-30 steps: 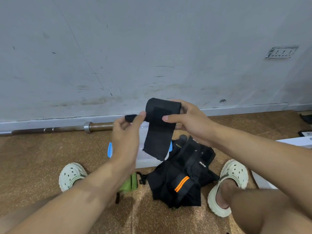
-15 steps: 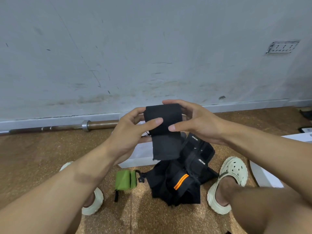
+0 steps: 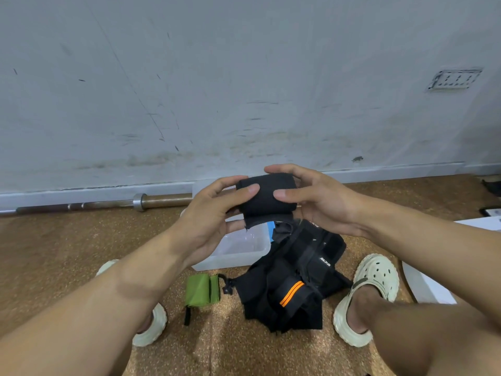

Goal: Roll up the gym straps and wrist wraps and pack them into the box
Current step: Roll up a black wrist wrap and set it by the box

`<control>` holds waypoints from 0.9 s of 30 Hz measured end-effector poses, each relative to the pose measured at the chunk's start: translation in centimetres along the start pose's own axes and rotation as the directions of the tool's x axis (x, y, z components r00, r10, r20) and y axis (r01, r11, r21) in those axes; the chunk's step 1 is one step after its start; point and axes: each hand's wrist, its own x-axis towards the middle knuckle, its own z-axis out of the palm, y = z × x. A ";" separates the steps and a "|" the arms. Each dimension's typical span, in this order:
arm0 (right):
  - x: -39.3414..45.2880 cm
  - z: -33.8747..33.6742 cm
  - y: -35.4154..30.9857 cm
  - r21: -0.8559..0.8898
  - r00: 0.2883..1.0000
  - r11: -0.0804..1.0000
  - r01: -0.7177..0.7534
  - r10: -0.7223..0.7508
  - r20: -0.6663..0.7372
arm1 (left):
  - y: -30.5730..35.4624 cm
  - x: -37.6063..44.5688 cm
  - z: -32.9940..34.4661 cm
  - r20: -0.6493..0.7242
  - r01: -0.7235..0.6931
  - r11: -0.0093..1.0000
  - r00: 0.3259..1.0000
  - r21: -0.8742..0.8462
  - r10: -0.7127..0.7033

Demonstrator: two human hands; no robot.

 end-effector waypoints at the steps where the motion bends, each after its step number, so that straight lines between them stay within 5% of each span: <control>1: -0.1 0.0 0.0 -0.009 1.000 1.000 0.005 -0.005 0.000 | 0.0 0.0 0.1 -0.002 0.012 1.000 1.000 -0.008 -0.012; 12: 0.1 0.4 0.2 -0.002 0.993 0.993 -0.120 0.120 -0.013 | -0.8 -0.3 0.2 -0.044 -0.154 0.970 0.985 0.187 0.165; 18: 0.3 3.3 2.1 -0.084 0.974 0.996 -0.025 0.006 -0.226 | -2.6 0.1 2.0 -0.180 -0.032 0.994 0.982 0.104 0.051; 22: 0.5 4.4 3.0 -0.234 0.965 0.971 -0.044 -0.019 -0.260 | -3.9 -0.1 2.3 -0.191 0.030 0.989 0.982 0.145 -0.002; 27: 0.6 4.7 3.6 -0.179 0.963 0.982 -0.067 0.017 -0.270 | -4.0 -0.1 2.5 -0.237 0.036 0.966 0.971 0.255 0.026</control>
